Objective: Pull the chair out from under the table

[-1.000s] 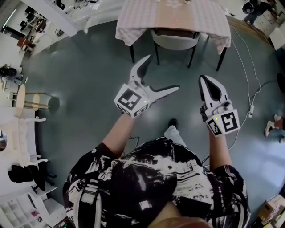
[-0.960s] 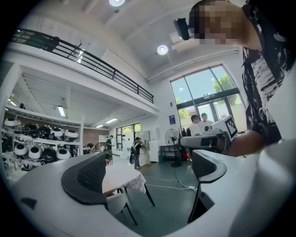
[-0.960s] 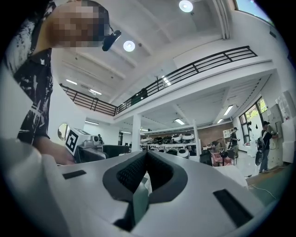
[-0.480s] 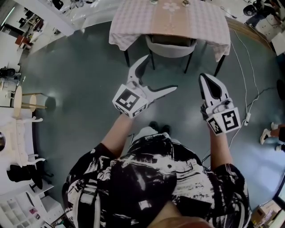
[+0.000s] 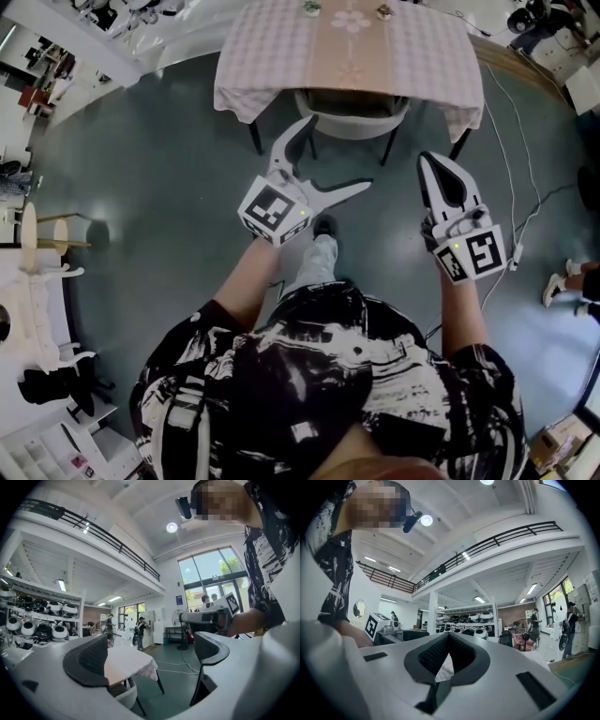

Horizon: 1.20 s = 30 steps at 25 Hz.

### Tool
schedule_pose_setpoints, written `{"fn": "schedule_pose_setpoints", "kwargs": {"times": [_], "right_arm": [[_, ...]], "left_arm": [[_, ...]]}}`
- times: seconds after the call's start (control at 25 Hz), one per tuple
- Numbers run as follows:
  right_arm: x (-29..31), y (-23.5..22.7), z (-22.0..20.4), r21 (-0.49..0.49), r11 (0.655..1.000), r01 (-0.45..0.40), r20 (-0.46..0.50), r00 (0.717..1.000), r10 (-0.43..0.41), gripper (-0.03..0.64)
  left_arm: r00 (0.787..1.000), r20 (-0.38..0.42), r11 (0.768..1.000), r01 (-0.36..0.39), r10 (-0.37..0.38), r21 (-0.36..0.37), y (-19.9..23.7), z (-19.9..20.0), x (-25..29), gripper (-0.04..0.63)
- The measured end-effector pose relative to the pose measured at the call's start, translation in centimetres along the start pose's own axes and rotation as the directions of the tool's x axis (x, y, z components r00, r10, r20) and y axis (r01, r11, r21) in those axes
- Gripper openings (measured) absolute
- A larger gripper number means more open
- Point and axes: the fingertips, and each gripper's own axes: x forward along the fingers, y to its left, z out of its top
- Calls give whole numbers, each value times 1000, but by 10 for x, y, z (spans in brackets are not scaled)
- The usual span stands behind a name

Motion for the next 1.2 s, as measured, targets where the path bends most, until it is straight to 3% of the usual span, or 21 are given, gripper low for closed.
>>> {"fn": "schedule_pose_setpoints", "kwargs": {"times": [0.44,0.72,0.96,1.2], "right_arm": [[151,-71,-25,-4,999,49,-65,997,-49,-2],[204,-122,-51,37,994,101,-89,991,-97,-2],[223,-142,-82,93,988,119,-110,988,-108,-2],[235,-172,-133,141,987,83,-152,987,-61,-3]], "left_arm": [[993,6,992,115,-115,-53,139,-40,63,559],[980,-47,980,194,-196,-45,190,-82,112,558],[953,-179,970,240,-242,-34,201,-145,131,559],[899,-349,960,279,-265,-10,199,-226,171,558]]}}
